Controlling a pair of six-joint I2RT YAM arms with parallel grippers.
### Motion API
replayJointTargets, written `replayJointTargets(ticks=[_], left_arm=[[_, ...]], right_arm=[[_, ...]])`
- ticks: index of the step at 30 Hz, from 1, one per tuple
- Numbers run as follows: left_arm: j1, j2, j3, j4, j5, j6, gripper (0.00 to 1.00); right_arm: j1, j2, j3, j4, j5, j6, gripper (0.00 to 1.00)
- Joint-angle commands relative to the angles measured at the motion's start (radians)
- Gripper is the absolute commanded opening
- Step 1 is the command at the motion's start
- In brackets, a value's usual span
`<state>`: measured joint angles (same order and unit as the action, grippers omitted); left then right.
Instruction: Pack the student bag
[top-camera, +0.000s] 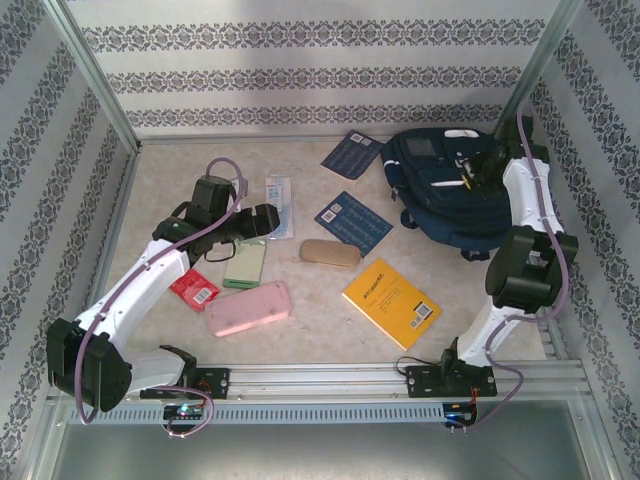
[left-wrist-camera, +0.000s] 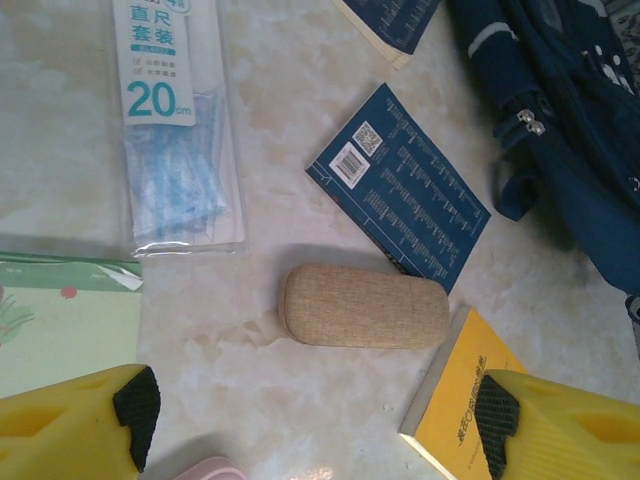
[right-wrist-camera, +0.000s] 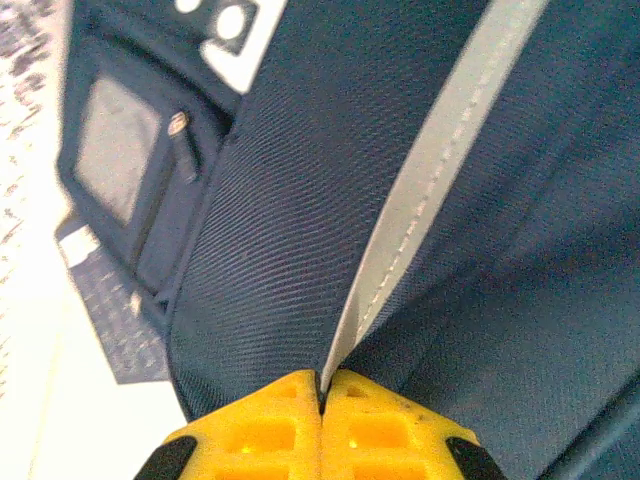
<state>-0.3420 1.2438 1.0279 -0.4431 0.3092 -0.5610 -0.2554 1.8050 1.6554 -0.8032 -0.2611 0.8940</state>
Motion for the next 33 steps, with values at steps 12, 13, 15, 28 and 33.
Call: replayJointTargets(ticks=[12,13,15,28,33], left_arm=[[-0.169,-0.025,-0.054,0.139,0.034,0.275,0.77],[-0.175,-0.024,-0.048,0.139,0.034,0.289,0.75],[-0.184,-0.014,-0.039,0.134,0.039,0.321,0.72],[-0.247,0.031,-0.009,0.128,-0.026,0.338,0.67],[-0.250,0.001,-0.027,0.117,-0.045,0.365,0.69]], right_arm=[[0.226,-0.398,-0.355,0.202,-0.225,-0.030,0.00],[0.246,-0.428,-0.395,0.200,-0.221,-0.052,0.00],[0.277,-0.483,-0.475,0.196,-0.207,-0.095,0.00],[0.420,-0.604,-0.712,0.029,0.219,-0.178,0.25],[0.601,-0.526,-0.525,-0.019,0.316,-0.441,0.67]])
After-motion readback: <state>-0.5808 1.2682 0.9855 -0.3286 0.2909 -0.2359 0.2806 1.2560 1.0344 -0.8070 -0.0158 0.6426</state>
